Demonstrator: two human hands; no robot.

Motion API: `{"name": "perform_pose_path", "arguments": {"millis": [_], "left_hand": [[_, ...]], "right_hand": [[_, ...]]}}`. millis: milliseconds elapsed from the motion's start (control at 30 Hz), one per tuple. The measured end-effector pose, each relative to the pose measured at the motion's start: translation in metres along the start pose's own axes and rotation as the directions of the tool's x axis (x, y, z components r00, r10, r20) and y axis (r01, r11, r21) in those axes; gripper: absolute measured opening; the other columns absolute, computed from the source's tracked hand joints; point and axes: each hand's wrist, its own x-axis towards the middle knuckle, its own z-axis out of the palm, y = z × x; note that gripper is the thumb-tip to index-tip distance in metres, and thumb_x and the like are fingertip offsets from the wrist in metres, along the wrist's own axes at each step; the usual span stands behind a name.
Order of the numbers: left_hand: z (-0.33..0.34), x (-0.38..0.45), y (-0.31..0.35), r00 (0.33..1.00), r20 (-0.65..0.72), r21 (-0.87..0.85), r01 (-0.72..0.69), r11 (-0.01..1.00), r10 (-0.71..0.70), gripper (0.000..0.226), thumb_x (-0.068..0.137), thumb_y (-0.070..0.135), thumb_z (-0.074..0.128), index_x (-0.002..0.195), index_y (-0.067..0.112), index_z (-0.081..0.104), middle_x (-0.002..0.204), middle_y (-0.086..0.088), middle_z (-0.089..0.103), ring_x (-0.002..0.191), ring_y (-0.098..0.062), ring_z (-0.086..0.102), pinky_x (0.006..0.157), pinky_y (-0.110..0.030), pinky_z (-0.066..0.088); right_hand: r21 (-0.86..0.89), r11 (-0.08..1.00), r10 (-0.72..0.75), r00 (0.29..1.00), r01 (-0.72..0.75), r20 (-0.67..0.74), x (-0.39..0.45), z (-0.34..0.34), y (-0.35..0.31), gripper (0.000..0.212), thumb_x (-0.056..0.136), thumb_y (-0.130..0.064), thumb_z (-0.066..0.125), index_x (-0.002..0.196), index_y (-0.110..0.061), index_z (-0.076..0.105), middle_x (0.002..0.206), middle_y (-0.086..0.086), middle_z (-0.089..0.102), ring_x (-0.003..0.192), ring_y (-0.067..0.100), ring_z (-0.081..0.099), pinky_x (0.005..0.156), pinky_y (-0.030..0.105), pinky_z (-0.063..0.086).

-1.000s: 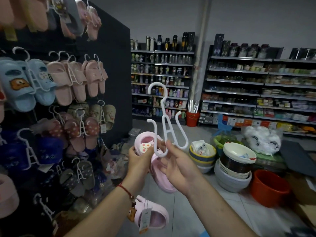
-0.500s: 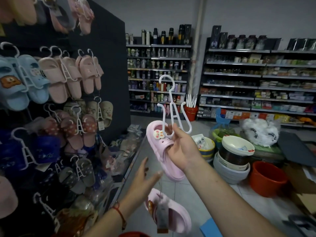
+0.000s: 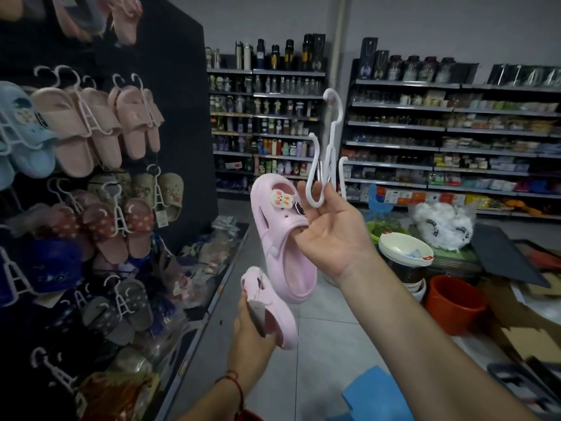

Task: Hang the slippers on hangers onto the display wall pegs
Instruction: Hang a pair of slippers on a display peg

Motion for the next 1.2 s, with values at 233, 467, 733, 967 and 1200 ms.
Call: {"name": "perform_pose_path", "arguments": {"millis": [233,467,733,967,1200], "left_hand": [[0.001,0.009,0.027,0.999,0.001,0.047,0.050,0.998,-0.050,0.056,0.083,0.016,0.075,0.126,0.042,0.052,0.105,0.020,0.069,0.095,-0.004,0.067,0.079,-0.031,0.056],[0.004,0.008,0.023,0.988,-0.001,0.094,0.154,0.983,-0.155,0.017,0.089,0.019,0.066,0.075,0.027,0.074,0.067,0.009,0.073,0.071,-0.019,0.071,0.072,-0.037,0.060],[-0.010,0.016,0.039,0.981,-0.166,-0.042,0.091,0.995,-0.097,0.003,0.089,0.022,0.073,0.090,0.022,0.071,0.075,0.004,0.073,0.071,-0.017,0.069,0.062,-0.033,0.055],[-0.029,0.026,0.070,0.965,-0.256,-0.249,-0.007,0.969,-0.059,0.030,0.082,0.002,0.077,0.097,0.023,0.061,0.091,0.000,0.070,0.082,-0.020,0.068,0.072,-0.040,0.058],[-0.040,0.031,0.099,0.939,-0.337,-0.167,-0.139,0.976,0.076,0.029,0.083,0.007,0.077,0.096,0.026,0.059,0.091,0.007,0.066,0.079,-0.011,0.065,0.066,-0.027,0.052]], "right_hand": [[0.068,0.995,-0.072,0.997,0.071,0.018,-0.010,-0.009,-0.023,0.026,0.095,-0.026,0.061,0.077,-0.009,0.070,0.096,0.009,0.074,0.090,0.031,0.075,0.100,0.051,0.050],[0.087,0.985,-0.145,0.989,0.147,-0.032,-0.015,-0.031,-0.032,0.025,0.092,-0.024,0.063,0.076,-0.008,0.072,0.099,0.009,0.075,0.110,0.031,0.069,0.105,0.052,0.047],[-0.150,0.984,-0.114,0.985,0.094,-0.128,-0.010,-0.063,-0.021,0.025,0.101,-0.023,0.053,0.097,-0.004,0.069,0.120,0.020,0.070,0.115,0.035,0.066,0.107,0.052,0.045],[-0.450,0.891,-0.188,0.947,0.052,-0.262,-0.006,-0.096,0.021,0.017,0.096,-0.009,0.058,0.095,0.001,0.071,0.087,0.012,0.074,0.079,0.019,0.072,0.083,0.032,0.057],[-0.681,0.733,-0.241,0.935,-0.001,-0.261,-0.009,-0.107,0.050,0.011,0.085,-0.002,0.065,0.077,-0.004,0.073,0.077,0.015,0.064,0.079,0.026,0.059,0.078,0.039,0.044]]}}
